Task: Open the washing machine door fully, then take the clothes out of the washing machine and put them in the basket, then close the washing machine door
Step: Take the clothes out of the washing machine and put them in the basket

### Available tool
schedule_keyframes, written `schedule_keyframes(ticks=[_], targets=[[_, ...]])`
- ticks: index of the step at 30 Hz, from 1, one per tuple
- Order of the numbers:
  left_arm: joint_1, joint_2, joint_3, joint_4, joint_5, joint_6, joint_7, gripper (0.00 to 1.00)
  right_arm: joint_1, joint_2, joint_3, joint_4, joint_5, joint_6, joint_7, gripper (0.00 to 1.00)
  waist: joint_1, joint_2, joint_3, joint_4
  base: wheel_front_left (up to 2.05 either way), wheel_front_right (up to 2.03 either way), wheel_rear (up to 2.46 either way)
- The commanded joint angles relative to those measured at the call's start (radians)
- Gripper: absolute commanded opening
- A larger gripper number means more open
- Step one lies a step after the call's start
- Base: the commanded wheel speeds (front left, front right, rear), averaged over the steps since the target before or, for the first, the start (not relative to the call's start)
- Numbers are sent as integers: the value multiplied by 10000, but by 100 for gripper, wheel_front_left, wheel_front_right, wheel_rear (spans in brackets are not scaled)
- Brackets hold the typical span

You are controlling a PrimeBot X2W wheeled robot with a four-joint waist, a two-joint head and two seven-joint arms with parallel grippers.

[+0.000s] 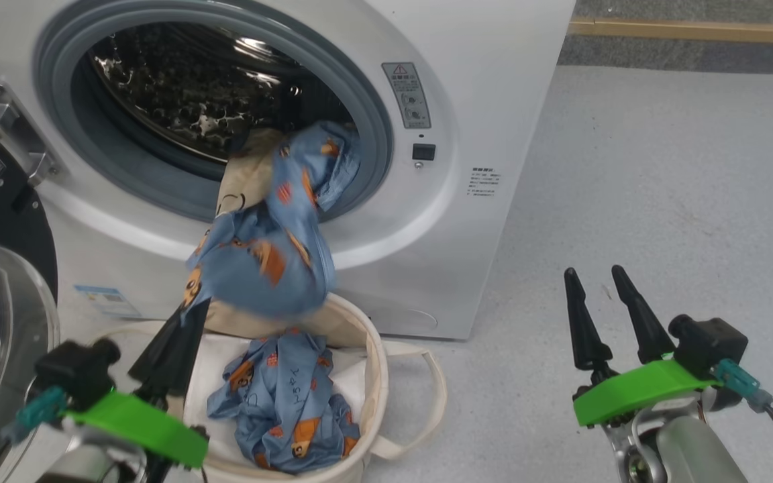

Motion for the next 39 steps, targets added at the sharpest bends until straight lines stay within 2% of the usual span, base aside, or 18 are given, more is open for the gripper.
schedule_keyframes(ticks=[1, 7, 17, 27, 32, 39], targets=[[-189, 496, 623, -450, 141, 141, -120, 0, -52, 28, 241, -268, -8, 75, -122, 100, 1, -1, -39, 7, 0, 0, 0], [712, 621, 887, -801, 162, 505, -120, 0, -16, 28, 255, -257, -19, 75, -122, 100, 1, -1, -69, -2, 0, 0, 0], [1169, 382, 529, 104, -44, 314, 8, 0, -114, 28, 144, -332, -120, 75, -122, 100, 1, -1, 119, -77, 0, 0, 0], [1594, 168, 204, 461, -200, 362, 224, 0, -7, 28, 122, -257, -115, 75, -122, 100, 1, -1, -179, 201, 0, 0, 0], [1298, -186, 69, 1333, -400, 117, 302, 0, -50, 28, 114, -282, -178, 75, -122, 100, 1, -1, -105, 235, 0, 0, 0], [-117, -1131, -104, 4373, -801, -795, 259, 0, -256, 28, 59, -467, -334, 75, -122, 100, 1, -1, 536, 75, 0, 0, 0]])
